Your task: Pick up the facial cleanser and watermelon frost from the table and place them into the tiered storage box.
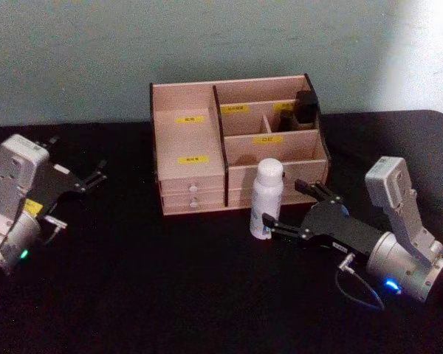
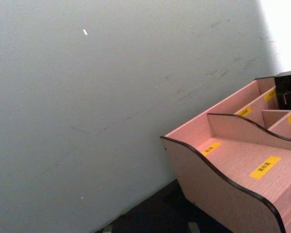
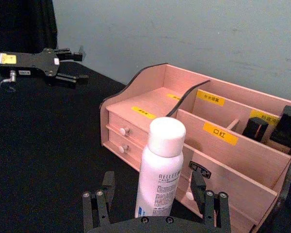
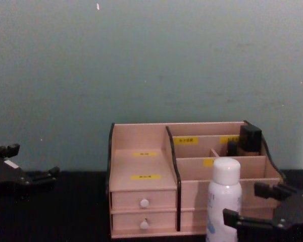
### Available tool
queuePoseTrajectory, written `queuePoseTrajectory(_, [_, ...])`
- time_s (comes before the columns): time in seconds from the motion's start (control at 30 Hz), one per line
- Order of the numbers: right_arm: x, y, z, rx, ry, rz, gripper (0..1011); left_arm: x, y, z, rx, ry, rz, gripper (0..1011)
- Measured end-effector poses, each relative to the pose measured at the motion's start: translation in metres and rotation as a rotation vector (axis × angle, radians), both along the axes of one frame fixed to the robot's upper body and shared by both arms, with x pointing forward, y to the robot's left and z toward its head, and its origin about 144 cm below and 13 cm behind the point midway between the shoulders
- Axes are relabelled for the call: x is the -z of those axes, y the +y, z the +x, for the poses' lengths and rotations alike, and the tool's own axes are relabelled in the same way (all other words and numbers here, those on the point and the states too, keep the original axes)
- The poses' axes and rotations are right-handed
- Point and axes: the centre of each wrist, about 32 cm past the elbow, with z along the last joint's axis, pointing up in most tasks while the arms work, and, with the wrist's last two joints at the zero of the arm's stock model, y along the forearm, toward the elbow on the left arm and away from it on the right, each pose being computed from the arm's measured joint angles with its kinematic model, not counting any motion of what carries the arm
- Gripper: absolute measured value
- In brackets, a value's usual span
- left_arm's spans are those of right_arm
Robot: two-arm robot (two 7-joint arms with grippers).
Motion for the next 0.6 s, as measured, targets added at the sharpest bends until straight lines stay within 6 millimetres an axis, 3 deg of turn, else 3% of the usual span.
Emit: queuePoseTrajectory(0.6, [0.005,0.007,0.019,0.027,0.042,0.035,1000,0.000,0.000,0.000,0.000,0.000,0.000,1001])
